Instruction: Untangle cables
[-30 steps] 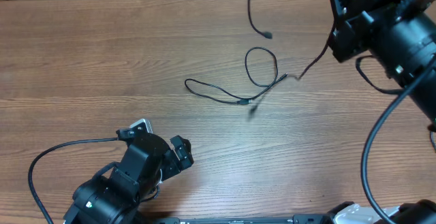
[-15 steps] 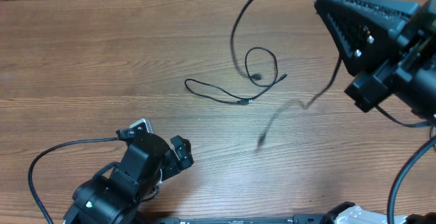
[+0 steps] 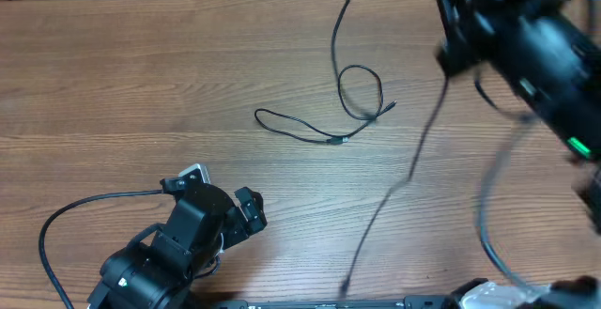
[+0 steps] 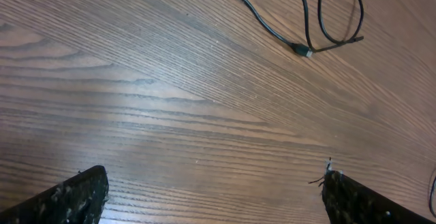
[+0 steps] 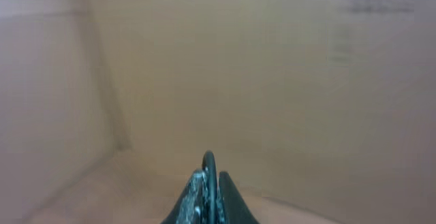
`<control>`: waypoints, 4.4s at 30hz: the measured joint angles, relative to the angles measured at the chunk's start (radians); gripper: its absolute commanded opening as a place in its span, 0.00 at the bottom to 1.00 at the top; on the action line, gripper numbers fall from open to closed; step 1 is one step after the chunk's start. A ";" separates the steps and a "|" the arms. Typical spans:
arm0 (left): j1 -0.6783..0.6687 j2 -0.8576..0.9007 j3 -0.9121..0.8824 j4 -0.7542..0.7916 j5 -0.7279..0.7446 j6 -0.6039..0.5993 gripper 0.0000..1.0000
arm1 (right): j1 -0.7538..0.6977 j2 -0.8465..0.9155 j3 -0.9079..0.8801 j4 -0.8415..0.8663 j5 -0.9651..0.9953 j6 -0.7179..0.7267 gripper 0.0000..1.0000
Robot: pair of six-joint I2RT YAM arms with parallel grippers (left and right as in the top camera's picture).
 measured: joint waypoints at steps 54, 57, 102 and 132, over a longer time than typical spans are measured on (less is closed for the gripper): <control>0.000 0.000 0.000 0.000 0.000 0.000 1.00 | -0.950 0.771 -0.343 0.196 0.166 0.056 1.00; 0.000 0.000 0.000 0.000 0.000 0.000 1.00 | -0.952 0.762 -0.343 0.136 0.278 0.124 1.00; 0.000 0.000 0.000 0.000 0.000 0.000 1.00 | -0.626 0.423 -0.342 -0.581 -0.209 0.185 1.00; 0.000 0.000 0.000 0.000 0.000 0.000 1.00 | -0.183 0.425 -0.342 -0.507 -0.311 0.129 1.00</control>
